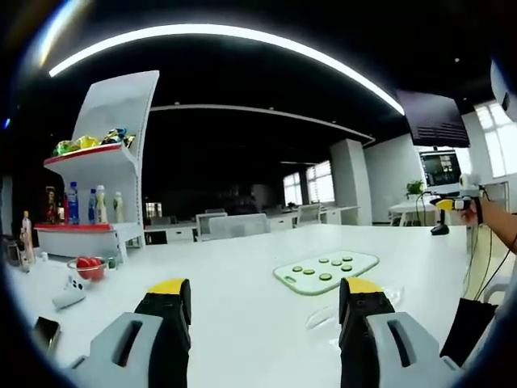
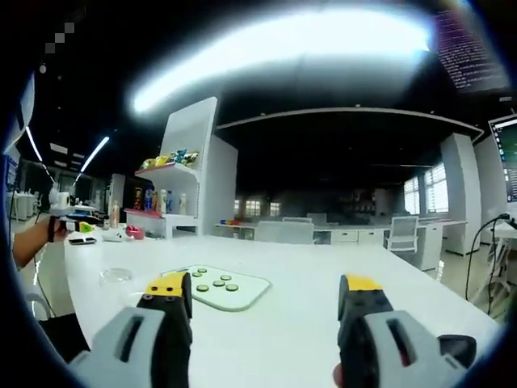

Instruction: Open the petri dish lid, add cucumber slices into the petri dish, and close the lid

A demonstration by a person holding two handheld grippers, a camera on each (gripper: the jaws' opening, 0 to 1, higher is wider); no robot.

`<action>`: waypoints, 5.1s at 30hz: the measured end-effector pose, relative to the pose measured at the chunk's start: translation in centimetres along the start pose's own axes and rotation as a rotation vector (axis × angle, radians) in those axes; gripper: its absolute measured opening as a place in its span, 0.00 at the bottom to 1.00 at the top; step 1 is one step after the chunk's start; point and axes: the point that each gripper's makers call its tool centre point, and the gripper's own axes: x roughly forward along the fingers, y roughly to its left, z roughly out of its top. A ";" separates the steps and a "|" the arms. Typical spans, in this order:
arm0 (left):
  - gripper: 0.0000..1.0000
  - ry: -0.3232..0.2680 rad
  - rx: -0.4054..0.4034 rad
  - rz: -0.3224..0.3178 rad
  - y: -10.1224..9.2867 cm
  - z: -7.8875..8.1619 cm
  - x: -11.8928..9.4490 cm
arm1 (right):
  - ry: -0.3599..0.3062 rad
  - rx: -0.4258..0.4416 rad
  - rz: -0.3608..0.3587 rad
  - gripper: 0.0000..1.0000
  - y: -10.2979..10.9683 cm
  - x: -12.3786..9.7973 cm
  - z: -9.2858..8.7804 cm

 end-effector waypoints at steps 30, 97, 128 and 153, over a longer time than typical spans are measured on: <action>0.75 0.103 0.044 -0.124 -2.4 -1.4 -0.6 | 0.061 -0.080 0.160 0.73 -0.5 3.8 5.7; 0.75 0.096 0.056 -0.195 -5.7 -1.4 -1.0 | 0.661 -0.274 0.461 0.63 8.4 25.4 -12.2; 0.75 0.091 0.032 -0.200 -5.4 -1.7 -1.5 | 0.727 -0.221 0.452 0.55 8.9 27.1 -17.5; 0.75 0.092 0.019 -0.202 -5.5 -1.8 -1.5 | 0.732 -0.188 0.436 0.33 9.3 26.9 -17.7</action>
